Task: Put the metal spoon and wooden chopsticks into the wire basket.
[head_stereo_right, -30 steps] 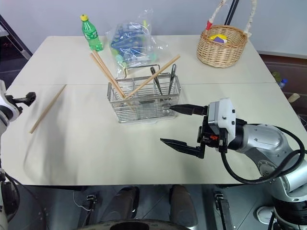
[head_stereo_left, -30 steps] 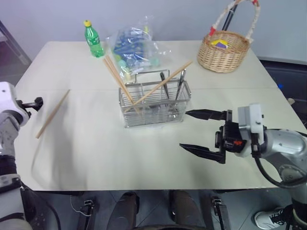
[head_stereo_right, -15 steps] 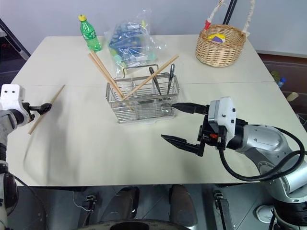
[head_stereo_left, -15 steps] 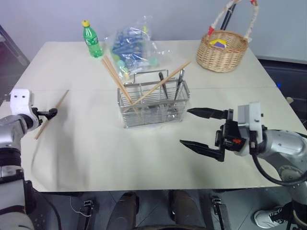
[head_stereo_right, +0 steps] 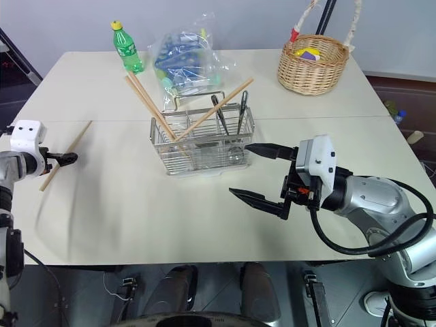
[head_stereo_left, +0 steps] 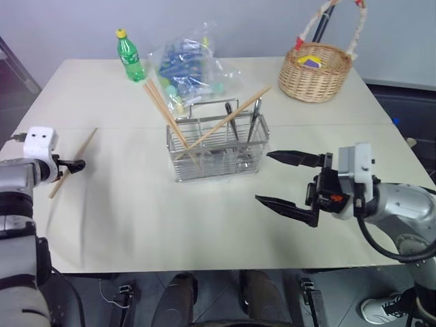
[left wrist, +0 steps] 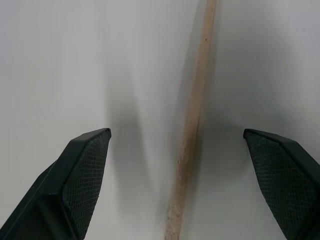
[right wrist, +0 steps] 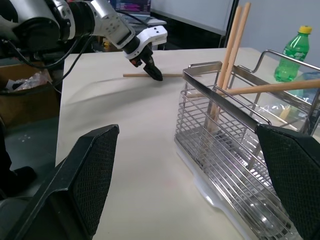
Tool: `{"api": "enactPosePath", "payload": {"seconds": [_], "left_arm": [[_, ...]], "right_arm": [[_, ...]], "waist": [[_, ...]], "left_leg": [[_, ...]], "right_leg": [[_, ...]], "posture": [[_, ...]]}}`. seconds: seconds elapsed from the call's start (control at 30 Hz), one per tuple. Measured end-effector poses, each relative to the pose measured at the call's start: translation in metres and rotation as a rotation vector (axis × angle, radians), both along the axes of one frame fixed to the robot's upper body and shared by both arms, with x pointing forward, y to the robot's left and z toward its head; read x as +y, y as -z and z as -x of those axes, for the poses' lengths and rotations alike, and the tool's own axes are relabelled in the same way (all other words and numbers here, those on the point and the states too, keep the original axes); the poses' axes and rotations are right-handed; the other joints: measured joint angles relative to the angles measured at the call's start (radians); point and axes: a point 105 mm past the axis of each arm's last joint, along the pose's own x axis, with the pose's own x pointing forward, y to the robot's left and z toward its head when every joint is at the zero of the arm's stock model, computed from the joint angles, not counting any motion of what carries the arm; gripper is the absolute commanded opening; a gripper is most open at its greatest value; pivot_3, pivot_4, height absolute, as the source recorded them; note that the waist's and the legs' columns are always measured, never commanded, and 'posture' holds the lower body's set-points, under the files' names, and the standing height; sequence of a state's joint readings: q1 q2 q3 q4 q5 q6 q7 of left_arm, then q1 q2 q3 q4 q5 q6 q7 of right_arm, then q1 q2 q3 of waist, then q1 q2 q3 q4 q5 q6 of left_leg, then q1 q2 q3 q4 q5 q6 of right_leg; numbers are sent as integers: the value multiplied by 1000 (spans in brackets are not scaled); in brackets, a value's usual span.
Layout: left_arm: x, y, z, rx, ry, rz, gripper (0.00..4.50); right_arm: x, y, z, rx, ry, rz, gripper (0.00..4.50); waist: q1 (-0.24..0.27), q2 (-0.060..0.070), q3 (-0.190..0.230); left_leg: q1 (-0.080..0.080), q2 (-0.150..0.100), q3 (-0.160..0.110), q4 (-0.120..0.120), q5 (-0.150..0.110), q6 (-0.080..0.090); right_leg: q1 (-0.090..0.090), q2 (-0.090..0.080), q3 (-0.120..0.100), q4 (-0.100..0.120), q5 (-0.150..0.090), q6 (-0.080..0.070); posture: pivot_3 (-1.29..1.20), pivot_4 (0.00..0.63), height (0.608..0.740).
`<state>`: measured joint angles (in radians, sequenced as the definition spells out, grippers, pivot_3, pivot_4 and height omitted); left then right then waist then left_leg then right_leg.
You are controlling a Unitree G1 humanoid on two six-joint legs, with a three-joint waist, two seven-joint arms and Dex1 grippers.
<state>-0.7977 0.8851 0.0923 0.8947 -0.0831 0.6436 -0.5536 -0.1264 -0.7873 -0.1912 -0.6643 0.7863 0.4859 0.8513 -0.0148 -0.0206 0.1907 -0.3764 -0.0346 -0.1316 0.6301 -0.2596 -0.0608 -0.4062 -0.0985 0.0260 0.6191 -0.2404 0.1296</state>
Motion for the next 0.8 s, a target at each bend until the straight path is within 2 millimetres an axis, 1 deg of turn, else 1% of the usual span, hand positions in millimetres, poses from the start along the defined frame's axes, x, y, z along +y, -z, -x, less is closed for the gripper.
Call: {"api": "enactPosePath", "payload": {"seconds": [0.17,0.27,0.37,0.4,0.43,0.47,0.5,0.53,0.8], "left_arm": [[-1,-7,-6,26,1,-14,4484],[0,-5,-4,49,-7,-12,3668],[3,-2,-2,67,-22,-8,2170],[4,-1,-2,72,-30,-5,1566],[4,0,-1,76,-36,-4,1162],[5,1,0,80,-39,-2,594],[5,2,0,83,-41,0,151],[5,2,1,83,-43,1,35],[6,3,1,83,-52,11,35]], "right_arm": [[0,-1,-2,-8,8,4,4500],[0,0,-3,-9,16,6,4500],[0,0,-3,-9,19,3,4500],[0,0,-3,-11,23,1,4500],[0,0,-4,-12,27,0,4500],[0,0,-4,-13,30,0,4500],[0,0,-4,-14,32,0,4500],[0,0,-5,-14,33,-1,4500],[-1,-2,-8,-18,44,-6,4500]], "waist": [[-1,0,0],[-3,0,0],[-2,0,0],[-1,0,0],[-2,0,0],[-2,0,0],[-1,0,0],[-1,0,0],[-2,0,0]], "left_leg": [[0,0,0,0,0,0],[0,0,0,0,0,0],[0,0,0,0,0,0],[0,0,0,0,0,0],[0,0,0,0,0,0],[0,0,0,0,0,0],[0,0,0,0,0,0],[0,0,0,0,0,0],[0,0,0,0,0,0]], "right_leg": [[0,0,0,0,0,0],[0,0,0,0,0,0],[0,0,0,0,0,0],[0,0,0,0,0,0],[0,0,0,0,0,0],[0,0,0,0,0,0],[0,0,0,0,0,0],[0,0,0,0,0,0],[0,0,0,1,0,0]], "posture": [[0,150,740],[0,150,740],[0,150,740],[0,150,740],[0,150,740],[0,150,740],[0,150,740],[0,150,740],[0,150,740]]}}
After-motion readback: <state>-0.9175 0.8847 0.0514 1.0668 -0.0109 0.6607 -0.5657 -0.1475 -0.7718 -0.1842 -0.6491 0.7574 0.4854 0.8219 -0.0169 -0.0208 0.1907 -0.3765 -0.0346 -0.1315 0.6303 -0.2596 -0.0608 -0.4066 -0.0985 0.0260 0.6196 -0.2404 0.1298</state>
